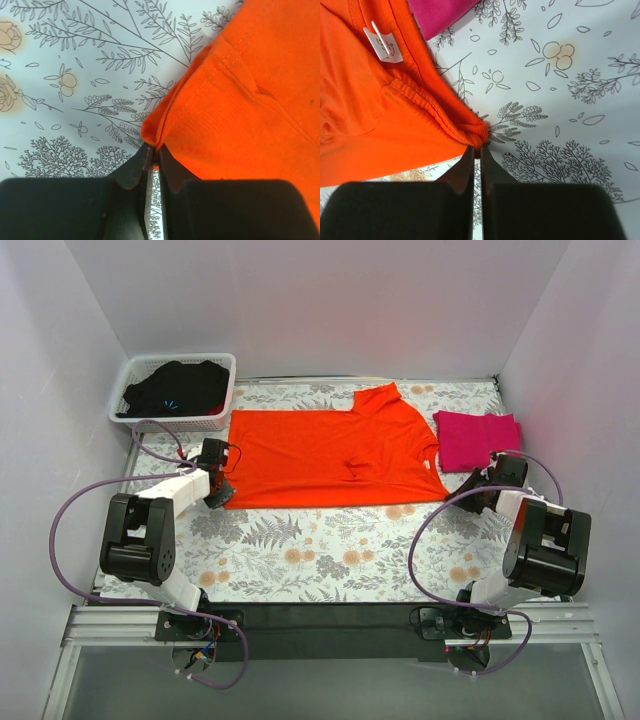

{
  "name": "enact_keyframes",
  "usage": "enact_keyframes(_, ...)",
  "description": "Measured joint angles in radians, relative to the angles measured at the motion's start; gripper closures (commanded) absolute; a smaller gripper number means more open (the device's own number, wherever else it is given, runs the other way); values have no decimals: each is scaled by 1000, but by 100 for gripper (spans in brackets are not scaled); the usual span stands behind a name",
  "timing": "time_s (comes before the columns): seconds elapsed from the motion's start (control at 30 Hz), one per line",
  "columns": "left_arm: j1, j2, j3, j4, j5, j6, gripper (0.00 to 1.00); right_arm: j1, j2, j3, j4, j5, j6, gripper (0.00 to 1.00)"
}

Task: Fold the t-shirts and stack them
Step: Fold the tshirt

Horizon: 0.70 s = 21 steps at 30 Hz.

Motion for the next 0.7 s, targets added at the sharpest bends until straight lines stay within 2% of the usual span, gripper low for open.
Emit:
enact_keyframes(0.2,25,-32,-24,-37,2,-37,91,0,-67,-9,-112,51,-23,98)
enact_keyframes(0.33,49,-92,-70,-103,2,-92,90,0,-154,-75,-169,84,-16,94)
enact_keyframes(0.47,54,-169,-125,-177,5,-137,73,0,-238,-120,-216,112,-16,86)
enact_keyframes(0.5,55,-190,-139,-196,5,-145,66,0,-263,-132,-227,119,-16,84)
enact_keyframes(0.57,59,-230,-158,-234,4,-156,53,-1,-312,-154,-246,124,-13,71)
enact_keyframes(0.6,60,-245,-159,-249,2,-159,42,-2,-337,-159,-262,127,-13,60)
enact_keyframes(0.7,62,-297,-158,-275,-1,-160,24,-5,-417,-160,-291,131,-19,51)
